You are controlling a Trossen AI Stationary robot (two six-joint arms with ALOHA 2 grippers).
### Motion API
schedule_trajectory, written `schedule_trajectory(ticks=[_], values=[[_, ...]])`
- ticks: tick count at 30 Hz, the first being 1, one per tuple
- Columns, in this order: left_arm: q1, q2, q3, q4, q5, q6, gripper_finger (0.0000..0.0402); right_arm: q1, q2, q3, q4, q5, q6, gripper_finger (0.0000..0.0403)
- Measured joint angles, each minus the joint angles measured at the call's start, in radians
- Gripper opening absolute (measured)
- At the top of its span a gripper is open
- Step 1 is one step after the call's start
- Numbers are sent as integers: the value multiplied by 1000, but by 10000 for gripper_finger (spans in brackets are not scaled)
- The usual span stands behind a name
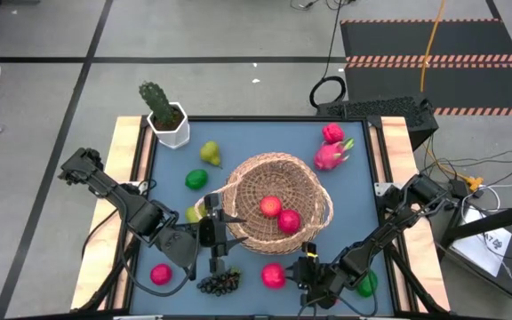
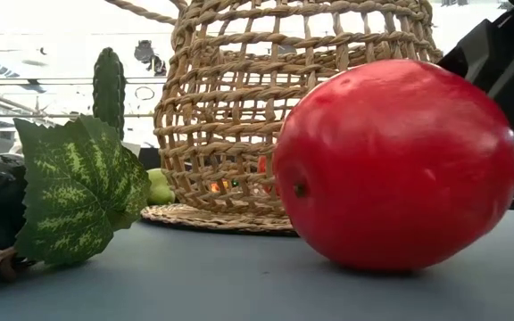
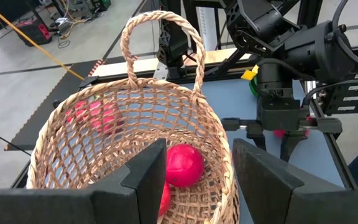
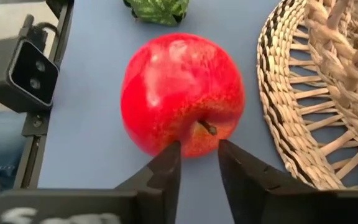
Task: Build produce basket
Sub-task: Put the middle red apple into the brown basket
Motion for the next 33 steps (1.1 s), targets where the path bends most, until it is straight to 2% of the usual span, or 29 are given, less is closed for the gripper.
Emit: schedule_trajectory(ticks=[5, 13, 16, 18, 33], values=[[0, 0, 0, 0, 0, 0, 184, -5, 0, 0, -1, 1, -25, 133], [0, 0, 0, 0, 0, 0, 184, -13, 0, 0, 9, -6, -174, 127], [0, 0, 0, 0, 0, 0, 184, -15, -3, 0, 13, -91, -220, 126], [0, 0, 0, 0, 0, 0, 184, -16, -16, 0, 14, -133, -228, 126], [0, 0, 0, 0, 0, 9, 184, -63, -58, 0, -24, -134, -255, 126]])
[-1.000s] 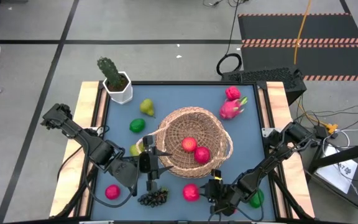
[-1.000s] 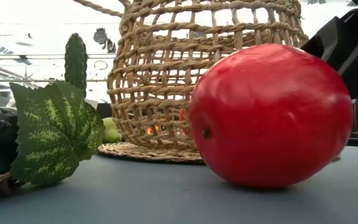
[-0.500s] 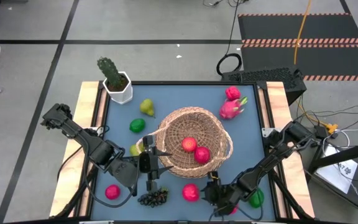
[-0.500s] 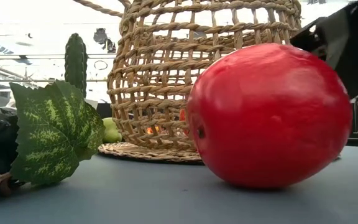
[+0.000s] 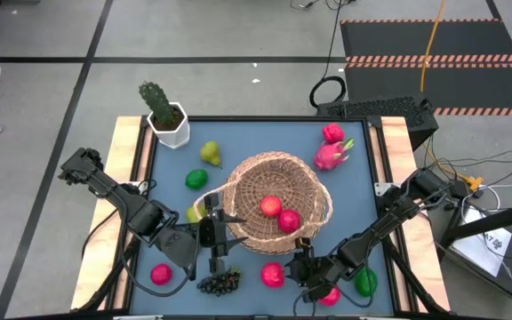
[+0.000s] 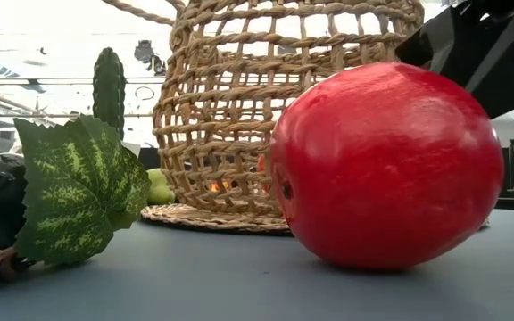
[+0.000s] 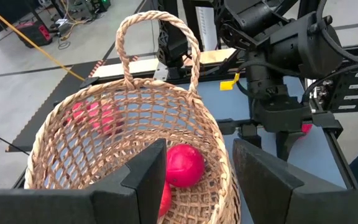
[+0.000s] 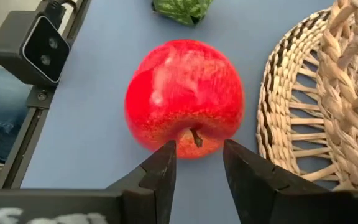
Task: Build produce basket
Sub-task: Put the middle red apple into the brown basket
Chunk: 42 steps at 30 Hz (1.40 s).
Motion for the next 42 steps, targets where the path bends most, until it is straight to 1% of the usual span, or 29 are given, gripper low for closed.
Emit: schedule_trajectory(ticks=[6, 14, 17, 29, 34, 39, 42], values=[[0, 0, 0, 0, 0, 0, 184, -2, 2, 0, 8, -27, -49, 125], [0, 0, 0, 0, 0, 0, 184, -7, 3, 0, 48, -19, -73, 125], [0, 0, 0, 0, 0, 0, 184, -7, 4, 0, 47, 0, -83, 125], [0, 0, 0, 0, 0, -1, 184, -6, 5, 0, 46, -1, -105, 125], [0, 0, 0, 0, 0, -1, 184, -6, 6, -30, 61, -1, -105, 125], [0, 0, 0, 0, 0, -1, 184, -6, 6, -77, 162, -1, -114, 125], [0, 0, 0, 0, 0, -1, 184, -6, 6, -80, 175, -1, -124, 125]])
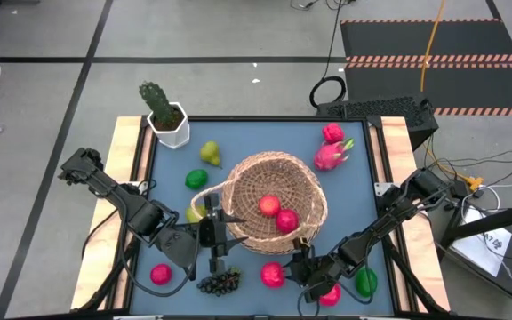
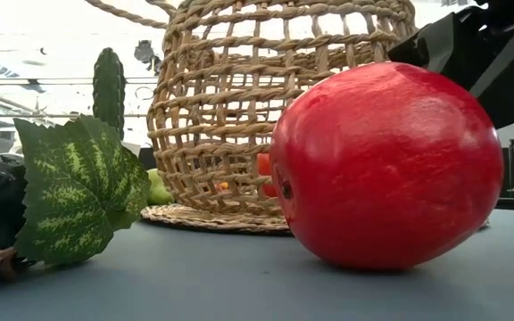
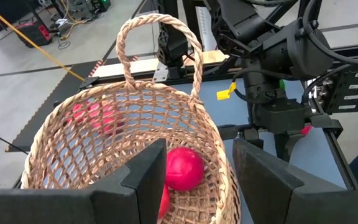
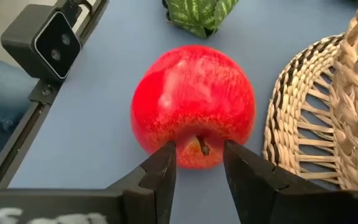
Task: Build produce basket
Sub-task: Put the middle red apple into the brown basket
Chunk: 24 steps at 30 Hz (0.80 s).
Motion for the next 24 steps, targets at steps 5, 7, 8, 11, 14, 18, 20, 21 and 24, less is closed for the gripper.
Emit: schedule_trajectory(ticks=[5, 7, 8, 11, 14, 18, 20, 21, 24], values=[[0, 0, 0, 0, 0, 6, 184, 0, 0, 0, -1, 0, -8, 125], [0, 0, 0, 0, 0, 6, 184, 0, 0, 0, -1, 0, -8, 122], [0, 0, 0, 0, 0, 6, 184, 0, 0, 0, -1, 0, -8, 118], [0, 0, 0, 0, 0, 6, 184, 0, 0, 0, -1, 0, -8, 100], [0, 0, 0, 0, 0, 6, 184, 0, 2, 0, 0, 0, -10, 80], [0, 0, 0, 0, 0, 6, 184, 0, 9, 0, 1, 0, -18, 67], [0, 0, 0, 0, 0, 9, 184, 0, 13, 0, 11, 0, -19, 66], [0, 0, 0, 0, 0, 9, 184, 0, 13, 0, 11, 1, -22, 66], [0, 0, 0, 0, 0, 9, 184, -1, 13, 0, 32, 1, -27, 65]])
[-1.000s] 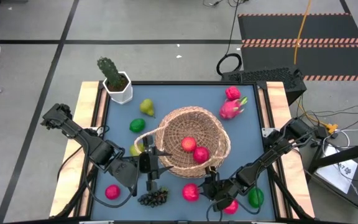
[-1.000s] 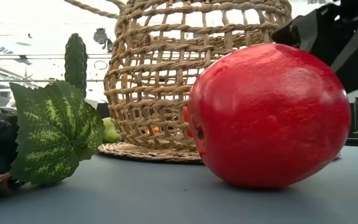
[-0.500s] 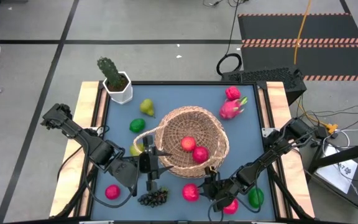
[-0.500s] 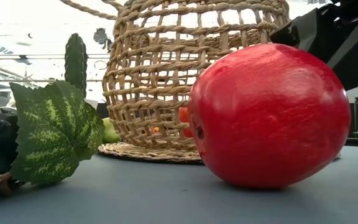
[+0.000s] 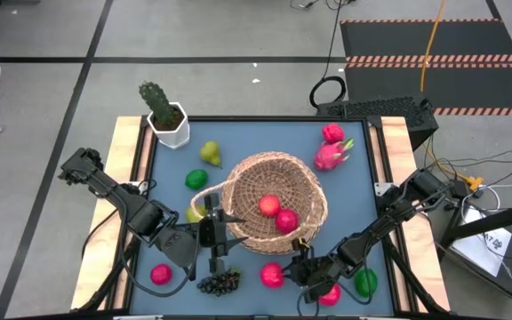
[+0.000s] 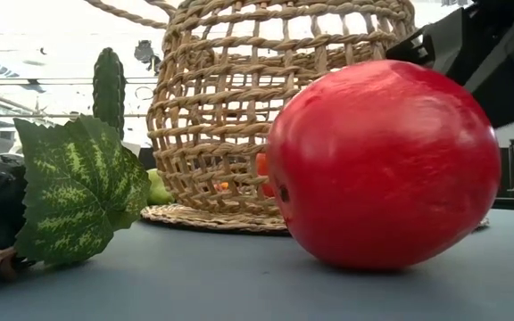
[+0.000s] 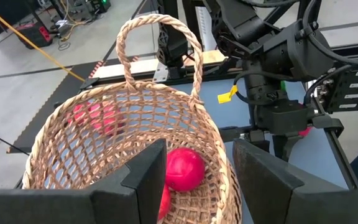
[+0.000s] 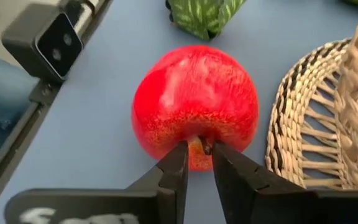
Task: Build produce basket
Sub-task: Put the middle red apple into the brown basket
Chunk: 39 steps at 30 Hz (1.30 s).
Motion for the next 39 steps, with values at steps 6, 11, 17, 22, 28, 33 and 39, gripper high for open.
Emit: schedule_trajectory(ticks=[6, 11, 17, 22, 28, 33, 39], values=[[0, 0, 0, 0, 0, 2, 184, 0, 0, 0, 19, 0, -9, 62], [0, 0, 0, 0, 0, 2, 184, 0, 0, 0, 20, -4, -6, 28], [0, 0, 0, 0, 0, 2, 184, 0, 0, 0, 20, -24, 14, 7], [0, 0, 0, 0, 0, 2, 184, 1, -7, 0, 22, -24, 26, 3], [0, 0, 0, 0, 0, 2, 184, 10, -38, 0, 27, -21, 65, 1], [0, 0, 0, 0, 0, 2, 184, 23, -71, 0, 25, 2, 71, 1], [0, 0, 0, 0, 0, 2, 184, 40, -154, 0, 20, 73, 74, 0]])
